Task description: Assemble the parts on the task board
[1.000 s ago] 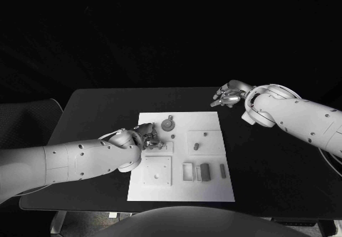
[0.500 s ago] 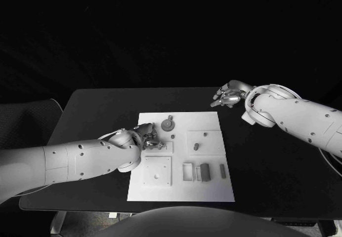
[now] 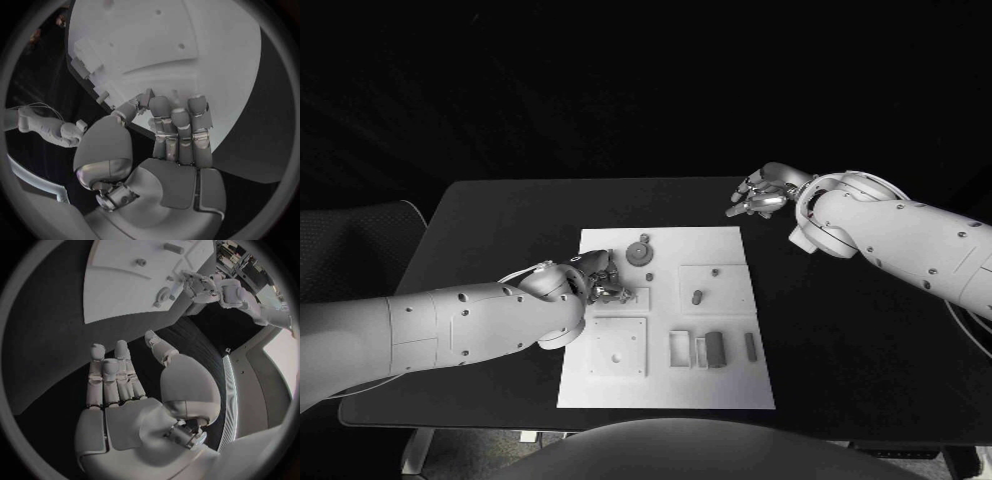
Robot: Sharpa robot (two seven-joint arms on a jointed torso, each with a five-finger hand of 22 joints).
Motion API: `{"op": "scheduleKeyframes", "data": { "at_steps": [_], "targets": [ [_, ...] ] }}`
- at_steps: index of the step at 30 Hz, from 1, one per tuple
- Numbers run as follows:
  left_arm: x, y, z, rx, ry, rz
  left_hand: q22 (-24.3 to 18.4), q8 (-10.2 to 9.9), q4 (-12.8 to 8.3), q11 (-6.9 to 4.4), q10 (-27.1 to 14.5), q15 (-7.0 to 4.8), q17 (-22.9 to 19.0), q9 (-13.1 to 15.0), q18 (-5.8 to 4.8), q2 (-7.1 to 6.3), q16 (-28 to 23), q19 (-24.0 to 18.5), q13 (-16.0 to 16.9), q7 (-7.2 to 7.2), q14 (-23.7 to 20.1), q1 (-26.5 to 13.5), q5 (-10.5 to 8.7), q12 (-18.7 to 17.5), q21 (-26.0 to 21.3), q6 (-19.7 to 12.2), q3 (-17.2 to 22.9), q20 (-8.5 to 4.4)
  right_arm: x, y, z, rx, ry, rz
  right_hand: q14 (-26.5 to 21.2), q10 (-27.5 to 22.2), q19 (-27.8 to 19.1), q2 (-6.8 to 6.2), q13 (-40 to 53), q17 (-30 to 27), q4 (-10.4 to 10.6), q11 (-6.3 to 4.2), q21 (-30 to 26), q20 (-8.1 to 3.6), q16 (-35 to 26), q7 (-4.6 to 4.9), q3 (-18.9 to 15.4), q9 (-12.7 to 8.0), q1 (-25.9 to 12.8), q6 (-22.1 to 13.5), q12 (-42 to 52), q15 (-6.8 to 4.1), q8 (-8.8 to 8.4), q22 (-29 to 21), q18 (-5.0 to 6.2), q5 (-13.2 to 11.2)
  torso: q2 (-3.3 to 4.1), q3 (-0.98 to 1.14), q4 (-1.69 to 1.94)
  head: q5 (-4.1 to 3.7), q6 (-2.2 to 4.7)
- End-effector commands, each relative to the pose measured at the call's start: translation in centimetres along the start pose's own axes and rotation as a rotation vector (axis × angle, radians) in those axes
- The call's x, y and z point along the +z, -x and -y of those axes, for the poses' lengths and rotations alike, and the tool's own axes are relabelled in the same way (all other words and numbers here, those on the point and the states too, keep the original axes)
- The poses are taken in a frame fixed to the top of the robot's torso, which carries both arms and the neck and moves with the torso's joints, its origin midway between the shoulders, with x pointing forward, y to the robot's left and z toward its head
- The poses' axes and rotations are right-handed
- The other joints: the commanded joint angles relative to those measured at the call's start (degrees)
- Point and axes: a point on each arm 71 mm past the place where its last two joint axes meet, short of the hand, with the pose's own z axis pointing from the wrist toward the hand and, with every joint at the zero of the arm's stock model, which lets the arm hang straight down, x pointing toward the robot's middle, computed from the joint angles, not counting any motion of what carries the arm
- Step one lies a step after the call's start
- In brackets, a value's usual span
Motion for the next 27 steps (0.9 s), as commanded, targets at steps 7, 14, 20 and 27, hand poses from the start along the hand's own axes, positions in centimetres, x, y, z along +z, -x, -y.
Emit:
{"op": "scheduleKeyframes", "data": {
  "at_steps": [7, 14, 20, 27],
  "targets": [
    [-0.33, -1.37, 0.01, 0.019, -0.014, -0.073, 1.1, 0.2, 0.2, 0.05, -0.4, -0.04, -0.1, -0.1, 1.46, -0.54, 0.2, -0.6, -0.1, -0.11, -0.6, 0.0, -0.37, 0.3, -0.6, -0.5, 0.0, -0.23, -0.03, -0.17, -0.03, -0.005, 0.005, -0.017, 0.2, -0.2, -0.4, 0.12, -0.1, -0.1, 0.5, 0.04, -0.3, -0.01, -0.1, 0.27, 0.0, -0.1, -0.6, 0.0, 0.3, -0.40, 0.03, 0.8, 0.90, 0.3, 0.01, 0.01, 0.01, 0.02, 0.02],
    [-0.49, -1.51, 0.05, 0.018, -0.015, -0.078, 1.1, 0.2, 0.3, 0.07, -0.5, -0.04, -0.2, -0.2, 1.48, -0.38, 0.2, -0.7, -0.2, -0.09, -0.7, 0.2, 0.41, 0.3, -0.6, -0.6, 0.2, -0.25, -0.05, -0.21, -0.01, -0.005, 0.005, -0.018, 0.1, -0.2, -0.4, 0.13, -0.1, -0.1, 0.5, 0.05, -0.3, -0.01, -0.1, 0.28, 0.0, -0.1, -0.6, 0.0, 0.3, -0.40, 0.02, 0.8, 0.90, 0.3, 0.01, 0.01, 0.00, 0.05, 0.06],
    [-0.51, -1.49, -0.07, 0.013, -0.017, -0.071, 1.1, 0.2, -0.1, 0.11, -0.6, -0.03, -0.3, -0.4, 1.45, 0.68, 0.3, -0.8, -0.3, -0.04, -0.8, 1.3, 3.36, 0.3, -0.6, -0.6, 0.5, -0.22, -0.05, -0.21, -0.01, -0.005, 0.005, -0.018, 0.1, -0.2, -0.4, 0.13, -0.1, -0.1, 0.5, 0.05, -0.3, -0.01, -0.1, 0.28, 0.0, -0.1, -0.6, 0.0, 0.3, -0.40, 0.02, 0.8, 0.90, 0.3, 0.01, 0.02, -0.02, 0.04, 0.01],
    [-0.50, -1.48, -0.14, 0.000, -0.012, -0.072, 1.1, 0.2, -1.7, 0.15, -0.7, 0.02, -0.5, -0.6, 1.42, 3.57, 0.3, -0.9, -0.5, 0.01, -0.8, 3.5, 6.02, 0.3, -0.6, -0.6, 0.8, -0.18, -0.05, -0.22, -0.01, -0.005, 0.005, -0.018, 0.1, -0.2, -0.4, 0.15, -0.1, -0.1, 0.6, 0.05, -0.3, -0.01, -0.1, 0.27, 0.0, -0.1, -0.6, 0.0, 0.3, -0.40, 0.03, 0.8, 0.90, 0.3, 0.02, -0.01, -0.05, -0.01, -0.08]
  ]
}}
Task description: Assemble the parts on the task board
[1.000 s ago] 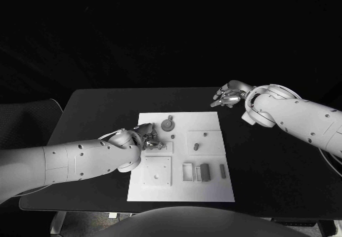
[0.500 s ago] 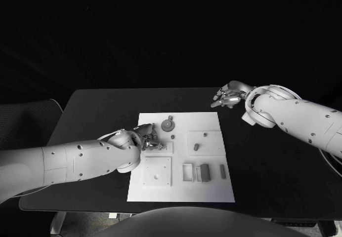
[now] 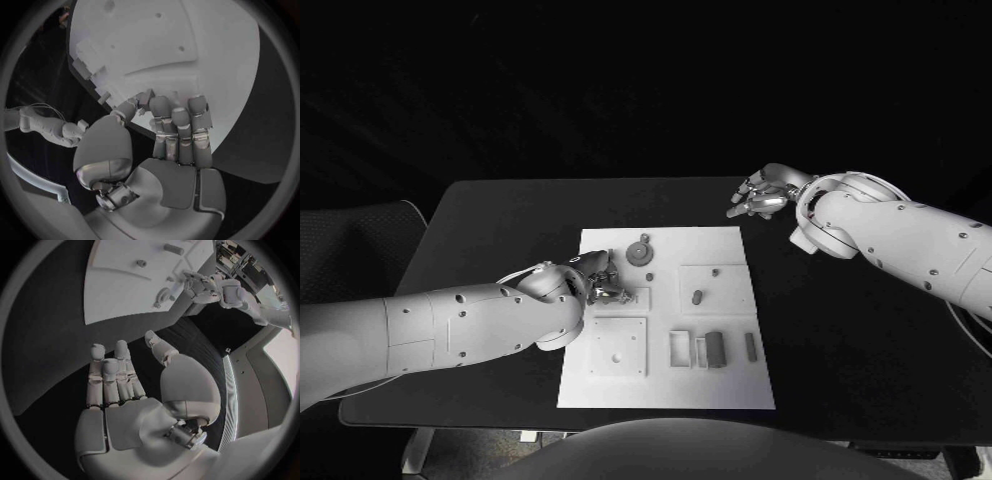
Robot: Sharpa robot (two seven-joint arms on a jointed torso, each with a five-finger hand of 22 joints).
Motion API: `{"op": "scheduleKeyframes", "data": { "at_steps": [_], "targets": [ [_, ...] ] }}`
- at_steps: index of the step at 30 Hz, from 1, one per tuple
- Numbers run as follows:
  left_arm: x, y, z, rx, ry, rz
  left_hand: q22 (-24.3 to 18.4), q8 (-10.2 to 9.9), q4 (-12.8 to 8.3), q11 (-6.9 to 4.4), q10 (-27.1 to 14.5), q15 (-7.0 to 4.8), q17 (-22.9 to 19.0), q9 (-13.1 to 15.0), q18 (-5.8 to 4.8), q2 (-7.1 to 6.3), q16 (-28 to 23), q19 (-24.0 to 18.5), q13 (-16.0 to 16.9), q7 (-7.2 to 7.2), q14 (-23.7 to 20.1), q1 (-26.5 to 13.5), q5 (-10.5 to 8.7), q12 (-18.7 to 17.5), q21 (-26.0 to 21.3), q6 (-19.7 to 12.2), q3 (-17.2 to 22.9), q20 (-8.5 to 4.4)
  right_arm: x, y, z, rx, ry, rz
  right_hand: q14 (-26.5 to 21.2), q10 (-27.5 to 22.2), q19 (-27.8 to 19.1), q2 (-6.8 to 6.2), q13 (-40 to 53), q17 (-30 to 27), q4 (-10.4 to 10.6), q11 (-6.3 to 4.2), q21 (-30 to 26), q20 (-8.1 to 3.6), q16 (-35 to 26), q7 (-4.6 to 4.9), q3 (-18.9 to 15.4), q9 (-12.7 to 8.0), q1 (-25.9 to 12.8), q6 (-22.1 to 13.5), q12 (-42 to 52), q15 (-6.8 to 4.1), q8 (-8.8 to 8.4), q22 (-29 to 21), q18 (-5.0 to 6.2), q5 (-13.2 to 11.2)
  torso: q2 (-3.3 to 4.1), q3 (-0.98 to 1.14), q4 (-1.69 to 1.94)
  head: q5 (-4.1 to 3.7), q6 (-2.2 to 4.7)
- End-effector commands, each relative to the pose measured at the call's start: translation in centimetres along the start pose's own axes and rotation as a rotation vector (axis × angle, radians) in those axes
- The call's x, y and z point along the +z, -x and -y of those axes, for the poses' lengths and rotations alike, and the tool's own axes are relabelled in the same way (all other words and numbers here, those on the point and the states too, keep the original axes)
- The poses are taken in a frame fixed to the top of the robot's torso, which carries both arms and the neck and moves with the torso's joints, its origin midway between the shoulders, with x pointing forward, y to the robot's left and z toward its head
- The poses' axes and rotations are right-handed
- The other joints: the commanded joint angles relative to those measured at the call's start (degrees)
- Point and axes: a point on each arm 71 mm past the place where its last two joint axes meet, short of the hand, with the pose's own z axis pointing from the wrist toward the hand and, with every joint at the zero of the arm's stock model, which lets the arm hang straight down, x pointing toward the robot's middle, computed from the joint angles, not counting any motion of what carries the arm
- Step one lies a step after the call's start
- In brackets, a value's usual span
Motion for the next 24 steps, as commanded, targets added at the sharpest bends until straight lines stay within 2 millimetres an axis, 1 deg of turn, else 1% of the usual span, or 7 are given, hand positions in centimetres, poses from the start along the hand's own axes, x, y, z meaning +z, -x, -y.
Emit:
{"op": "scheduleKeyframes", "data": {
  "at_steps": [1, 3, 10, 24],
  "targets": [
    [-0.26, -1.42, -0.03, -0.003, 0.000, -0.068, 1.1, 0.0, -1.5, -0.04, -0.5, 0.11, -0.1, -0.1, 1.31, 3.37, 0.3, -0.6, -0.1, 0.02, -0.3, 3.2, 0.25, 0.3, 0.3, -0.2, 1.0, -0.21, 0.00, -0.14, -0.08, -0.005, 0.005, -0.014, 0.0, -0.2, -0.4, 0.16, -0.1, -0.1, 0.3, 0.05, -0.3, -0.01, -0.1, 0.43, 0.0, -0.1, -0.6, 0.0, 0.3, -0.28, 0.03, 0.8, 0.94, 0.3, 0.01, -0.01, -0.03, -0.06, -0.10],
    [-0.26, -1.39, -0.05, -0.005, 0.001, -0.064, 1.1, 0.0, -1.7, -0.04, -0.5, 0.12, -0.1, -0.2, 1.30, 3.80, 0.3, -0.7, -0.2, 0.05, -0.3, 3.3, 0.26, 0.3, 0.3, -0.3, 1.0, -0.20, 0.00, -0.13, -0.07, -0.005, 0.005, -0.014, 0.0, -0.2, -0.4, 0.16, -0.1, -0.1, 0.3, 0.05, -0.3, -0.01, -0.1, 0.43, 0.0, -0.1, -0.6, 0.0, 0.3, -0.28, 0.03, 0.8, 0.94, 0.3, 0.01, -0.02, -0.01, -0.08, -0.11],
    [-0.20, -1.17, -0.10, -0.018, 0.003, -0.035, 1.2, -0.1, -2.4, -0.08, -0.5, 0.13, -0.2, -0.3, 1.29, 4.72, 0.3, -0.7, -0.3, 0.11, -0.3, 3.7, 0.04, 0.2, 0.3, -0.3, 1.0, -0.19, 0.01, -0.13, -0.08, -0.005, 0.005, -0.013, 0.0, -0.2, -0.4, 0.19, -0.1, -0.1, 0.3, 0.05, -0.3, -0.01, -0.1, 0.42, 0.0, -0.1, -0.6, 0.0, 0.3, -0.28, 0.03, 0.8, 0.94, 0.3, 0.01, -0.01, 0.04, -0.11, -0.07],
    [-0.12, -0.94, 0.06, -0.022, 0.002, 0.005, 1.2, -0.2, -2.9, -0.30, -0.4, 0.06, -0.3, -0.5, 1.31, 5.37, 0.4, -0.5, -0.4, 0.11, -0.1, 4.0, -0.13, 0.2, 0.5, -0.1, 1.0, -0.24, 0.03, -0.14, -0.08, -0.005, 0.005, -0.014, 0.0, -0.2, -0.4, 0.20, -0.1, -0.1, 0.3, 0.05, -0.3, -0.02, -0.1, 0.43, 0.0, -0.1, -0.6, 0.0, 0.3, -0.28, 0.03, 0.8, 0.94, 0.3, 0.01, 0.00, 0.03, -0.08, -0.16]
  ]
}}
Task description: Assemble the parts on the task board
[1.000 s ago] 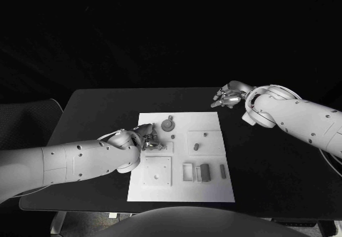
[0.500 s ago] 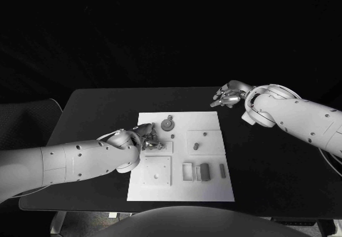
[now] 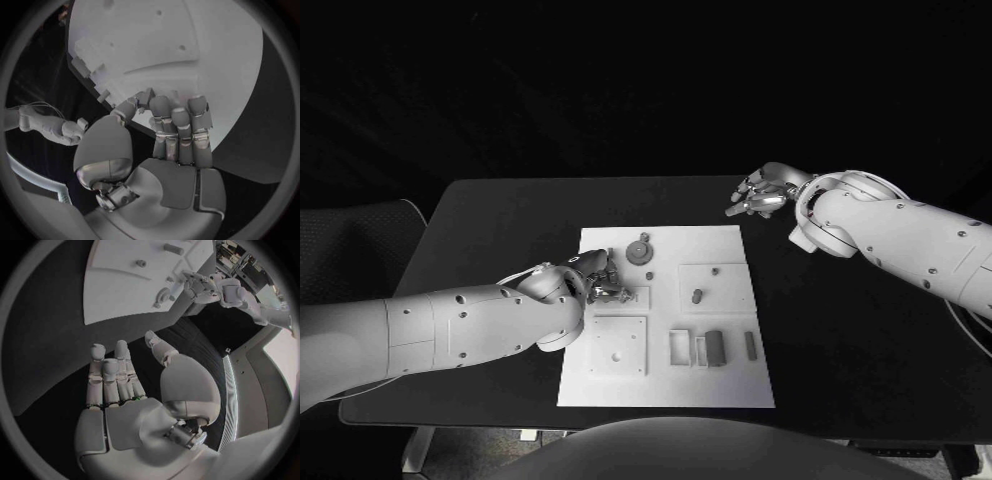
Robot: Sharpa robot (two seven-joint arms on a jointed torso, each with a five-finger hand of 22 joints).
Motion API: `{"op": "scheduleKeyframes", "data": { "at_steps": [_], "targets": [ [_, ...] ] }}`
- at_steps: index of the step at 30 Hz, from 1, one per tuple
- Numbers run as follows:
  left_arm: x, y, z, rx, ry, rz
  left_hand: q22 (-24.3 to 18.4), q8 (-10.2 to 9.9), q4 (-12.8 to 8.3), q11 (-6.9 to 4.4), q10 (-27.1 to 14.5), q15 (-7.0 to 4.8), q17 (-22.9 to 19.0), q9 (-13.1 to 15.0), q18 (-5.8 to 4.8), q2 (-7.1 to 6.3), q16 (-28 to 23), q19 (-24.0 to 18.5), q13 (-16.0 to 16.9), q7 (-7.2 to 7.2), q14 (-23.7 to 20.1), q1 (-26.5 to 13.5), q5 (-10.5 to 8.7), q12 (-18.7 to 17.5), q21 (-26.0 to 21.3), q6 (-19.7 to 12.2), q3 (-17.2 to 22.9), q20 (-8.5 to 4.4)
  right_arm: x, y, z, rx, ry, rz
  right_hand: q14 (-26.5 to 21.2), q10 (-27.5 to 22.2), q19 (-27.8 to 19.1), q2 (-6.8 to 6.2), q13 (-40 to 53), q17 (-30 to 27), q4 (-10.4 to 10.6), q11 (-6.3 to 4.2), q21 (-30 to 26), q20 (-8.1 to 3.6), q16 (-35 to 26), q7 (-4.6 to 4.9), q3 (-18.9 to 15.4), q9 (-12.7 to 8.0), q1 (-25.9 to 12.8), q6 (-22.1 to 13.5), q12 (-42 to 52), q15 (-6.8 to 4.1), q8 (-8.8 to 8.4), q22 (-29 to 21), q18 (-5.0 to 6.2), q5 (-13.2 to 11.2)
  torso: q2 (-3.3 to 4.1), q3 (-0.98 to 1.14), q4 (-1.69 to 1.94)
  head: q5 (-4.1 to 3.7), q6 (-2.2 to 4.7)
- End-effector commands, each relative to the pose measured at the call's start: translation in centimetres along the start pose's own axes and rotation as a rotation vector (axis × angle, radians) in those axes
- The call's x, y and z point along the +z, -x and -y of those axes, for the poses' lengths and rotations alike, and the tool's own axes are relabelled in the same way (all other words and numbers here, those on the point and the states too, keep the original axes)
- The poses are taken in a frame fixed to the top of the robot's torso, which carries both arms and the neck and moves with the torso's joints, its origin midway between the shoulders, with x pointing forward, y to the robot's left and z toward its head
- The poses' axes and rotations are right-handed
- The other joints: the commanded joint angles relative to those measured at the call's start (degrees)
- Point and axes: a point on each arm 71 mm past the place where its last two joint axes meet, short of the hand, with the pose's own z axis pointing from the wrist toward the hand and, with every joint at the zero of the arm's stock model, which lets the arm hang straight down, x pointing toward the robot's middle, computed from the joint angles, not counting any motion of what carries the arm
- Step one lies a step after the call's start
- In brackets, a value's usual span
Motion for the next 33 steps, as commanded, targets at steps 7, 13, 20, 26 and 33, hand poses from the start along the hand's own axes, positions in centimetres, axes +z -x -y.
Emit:
{"op": "scheduleKeyframes", "data": {
  "at_steps": [7, 13, 20, 26, 33],
  "targets": [
    [-0.07, -0.66, 0.04, 0.006, 0.006, -0.003, 1.1, -0.2, -2.2, -0.14, -0.2, 0.03, -0.1, -0.2, 1.31, 4.92, 0.4, -0.3, -0.1, 0.10, 0.0, 4.1, -0.09, 0.2, -0.3, -0.1, 1.7, -0.32, -0.01, -0.10, -0.04, -0.005, 0.004, -0.012, -0.1, -0.2, -0.4, -0.04, -0.1, -0.1, 0.3, 0.05, -0.3, -0.02, -0.1, 0.42, 0.0, -0.1, -0.4, 0.1, 0.3, -0.34, 0.04, 0.8, 0.46, 0.3, -0.01, 0.04, -0.01, 0.02, 0.02],
    [-0.06, -0.51, 0.09, -0.004, 0.002, 0.020, 1.1, -0.2, -2.3, -0.19, -0.2, 0.00, -0.1, -0.2, 1.32, 4.98, 0.4, -0.3, -0.1, 0.08, 0.1, 4.1, -0.06, 0.2, -0.3, -0.1, 1.8, -0.34, -0.01, -0.10, -0.03, -0.005, 0.004, -0.013, -0.1, -0.2, -0.4, -0.05, -0.1, -0.1, 0.4, 0.05, -0.3, -0.02, -0.1, 0.42, 0.0, -0.1, -0.4, 0.1, 0.4, -0.34, 0.04, 0.8, 0.47, 0.3, 0.00, 0.03, 0.00, 0.13, -0.02],
    [-0.06, -0.36, 0.08, -0.013, -0.004, 0.039, 1.1, -0.2, -2.4, -0.25, -0.1, -0.05, -0.1, -0.3, 1.33, 5.00, 0.4, -0.2, -0.2, 0.06, 0.2, 4.2, -0.05, 0.3, -0.2, 0.0, 1.7, -0.38, -0.02, -0.09, 0.00, -0.005, 0.003, -0.013, -0.1, -0.2, -0.4, -0.05, -0.1, -0.1, 0.4, 0.05, -0.3, -0.02, -0.1, 0.42, 0.0, -0.1, -0.4, 0.1, 0.4, -0.34, 0.04, 0.8, 0.46, 0.3, -0.01, 0.00, -0.01, 0.13, 0.00],
    [-0.08, -0.25, 0.02, -0.016, -0.006, 0.050, 1.2, -0.1, -2.6, -0.32, 0.0, -0.10, -0.2, -0.4, 1.34, 5.01, 0.5, -0.1, -0.2, 0.03, 0.3, 4.2, 0.00, 0.3, -0.1, 0.1, 1.8, -0.41, -0.03, -0.08, 0.02, -0.005, 0.003, -0.013, -0.1, -0.2, -0.4, -0.05, -0.1, -0.1, 0.4, 0.04, -0.3, -0.03, -0.1, 0.42, 0.0, -0.1, -0.4, 0.1, 0.4, -0.34, 0.05, 0.8, 0.46, 0.3, -0.01, -0.01, -0.01, 0.15, -0.06],
    [-0.10, -0.09, 0.02, -0.023, -0.011, 0.071, 1.2, -0.1, -2.7, -0.38, 0.0, -0.15, -0.2, -0.4, 1.34, 5.03, 0.5, 0.0, -0.2, 0.00, 0.4, 4.3, 0.09, 0.3, -0.1, 0.2, 1.8, -0.44, -0.02, -0.08, 0.00, -0.005, 0.003, -0.012, -0.1, -0.2, -0.4, -0.04, -0.1, -0.1, 0.4, 0.04, -0.3, -0.03, -0.1, 0.41, 0.0, -0.1, -0.4, 0.1, 0.4, -0.34, 0.05, 0.8, 0.46, 0.3, -0.02, 0.00, 0.00, 0.17, -0.02]
  ]
}}
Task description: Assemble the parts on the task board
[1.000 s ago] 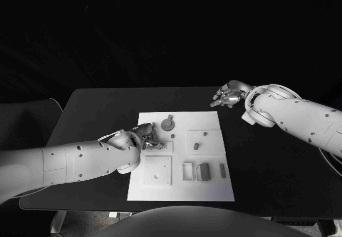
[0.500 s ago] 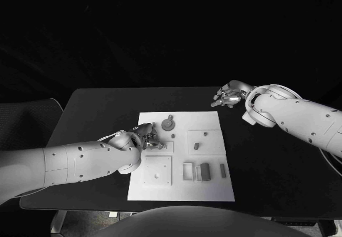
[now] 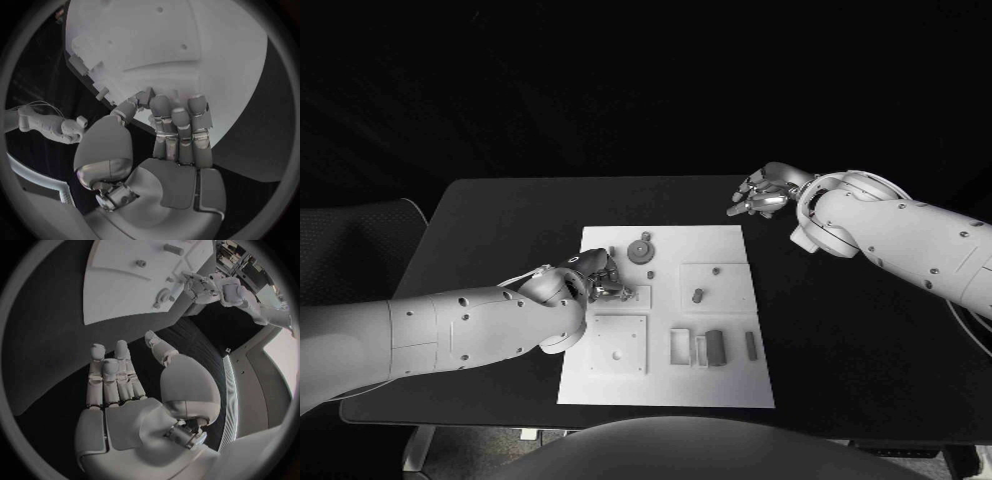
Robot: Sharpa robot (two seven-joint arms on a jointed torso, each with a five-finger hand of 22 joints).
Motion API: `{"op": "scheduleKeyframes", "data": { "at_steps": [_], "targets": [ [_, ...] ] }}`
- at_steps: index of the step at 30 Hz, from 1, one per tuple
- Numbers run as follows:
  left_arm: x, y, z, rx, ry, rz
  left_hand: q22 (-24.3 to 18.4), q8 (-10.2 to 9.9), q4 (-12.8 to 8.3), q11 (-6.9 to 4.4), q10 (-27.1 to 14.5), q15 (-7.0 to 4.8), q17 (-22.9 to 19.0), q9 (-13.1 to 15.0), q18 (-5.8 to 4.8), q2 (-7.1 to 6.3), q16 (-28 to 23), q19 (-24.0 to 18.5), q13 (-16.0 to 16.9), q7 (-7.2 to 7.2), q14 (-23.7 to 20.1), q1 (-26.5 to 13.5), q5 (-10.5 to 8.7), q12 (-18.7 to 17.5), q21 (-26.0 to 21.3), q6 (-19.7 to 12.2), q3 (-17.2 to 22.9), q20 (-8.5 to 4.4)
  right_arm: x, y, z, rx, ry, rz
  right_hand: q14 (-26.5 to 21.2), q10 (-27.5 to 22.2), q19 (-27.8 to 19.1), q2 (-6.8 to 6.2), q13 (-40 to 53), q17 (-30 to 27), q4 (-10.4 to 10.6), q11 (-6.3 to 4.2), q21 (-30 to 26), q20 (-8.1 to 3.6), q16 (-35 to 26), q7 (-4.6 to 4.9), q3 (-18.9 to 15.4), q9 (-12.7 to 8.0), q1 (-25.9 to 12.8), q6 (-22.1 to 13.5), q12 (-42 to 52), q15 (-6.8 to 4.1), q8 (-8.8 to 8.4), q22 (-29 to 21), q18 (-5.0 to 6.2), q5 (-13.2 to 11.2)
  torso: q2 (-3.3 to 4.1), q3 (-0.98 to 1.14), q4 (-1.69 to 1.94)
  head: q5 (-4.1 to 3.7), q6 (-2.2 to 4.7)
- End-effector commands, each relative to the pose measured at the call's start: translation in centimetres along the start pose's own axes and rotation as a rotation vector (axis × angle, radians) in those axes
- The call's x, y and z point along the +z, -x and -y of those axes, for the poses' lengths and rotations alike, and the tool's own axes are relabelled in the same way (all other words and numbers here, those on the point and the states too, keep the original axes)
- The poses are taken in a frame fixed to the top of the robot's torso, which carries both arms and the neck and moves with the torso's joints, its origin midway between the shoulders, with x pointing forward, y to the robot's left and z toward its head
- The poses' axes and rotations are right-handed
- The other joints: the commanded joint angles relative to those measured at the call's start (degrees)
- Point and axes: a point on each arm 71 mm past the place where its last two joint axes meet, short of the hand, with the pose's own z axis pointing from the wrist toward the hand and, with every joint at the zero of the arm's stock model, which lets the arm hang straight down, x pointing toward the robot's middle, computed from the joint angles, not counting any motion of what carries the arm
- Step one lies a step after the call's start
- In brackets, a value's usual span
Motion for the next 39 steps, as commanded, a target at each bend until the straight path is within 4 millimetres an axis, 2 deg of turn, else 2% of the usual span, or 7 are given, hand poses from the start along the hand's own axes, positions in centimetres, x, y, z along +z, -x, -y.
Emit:
{"op": "scheduleKeyframes", "data": {
  "at_steps": [1, 16, 39],
  "targets": [
    [0.00, 0.07, 0.06, -0.007, -0.015, 0.029, 1.2, -0.1, -2.5, -0.40, 0.1, -0.16, -0.1, -0.1, 1.42, 4.49, 0.3, -0.1, -0.1, -0.01, 0.4, 4.4, 0.34, 0.3, -0.1, 0.2, 2.0, -0.34, 0.00, -0.11, -0.05, -0.005, 0.004, -0.012, 0.1, -0.2, -0.4, -0.04, -0.1, -0.1, 0.4, 0.12, -0.3, -0.03, -0.1, 0.32, 0.0, -0.1, -0.4, -0.1, 0.4, -0.34, 0.05, 0.8, 0.76, 0.3, 0.00, 0.00, -0.01, 0.00, 0.02],
    [-0.06, 0.21, -0.02, -0.011, -0.024, 0.038, 1.2, 0.0, -2.7, -0.51, 0.2, -0.25, -0.2, -0.2, 1.43, 4.45, 0.4, 0.0, -0.1, -0.07, 0.5, 4.5, 0.34, 0.4, 0.0, 0.3, 2.1, -0.40, 0.00, -0.10, -0.02, -0.005, 0.004, -0.014, 0.1, -0.2, -0.4, -0.05, -0.1, -0.1, 0.4, 0.12, -0.3, -0.04, -0.1, 0.32, 0.0, -0.1, -0.3, -0.1, 0.4, -0.34, 0.06, 0.8, 0.76, 0.3, -0.01, 0.01, -0.03, -0.04, 0.08],
    [0.28, -0.09, 0.00, 0.006, -0.022, 0.002, 1.1, 0.0, -2.5, -0.49, 0.2, -0.24, -0.3, -0.4, 1.36, 4.15, 0.4, 0.1, -0.2, -0.07, 0.6, 4.1, 0.38, 0.4, 0.0, 0.4, 2.0, -0.39, 0.01, -0.15, -0.07, -0.005, 0.004, -0.017, 0.1, -0.2, -0.4, -0.04, -0.1, -0.1, 0.4, 0.12, -0.3, -0.04, -0.1, 0.32, 0.0, -0.1, -0.4, -0.1, 0.4, -0.34, 0.07, 0.8, 0.76, 0.3, 0.00, 0.07, -0.07, -0.24, -0.30]
  ]
}}
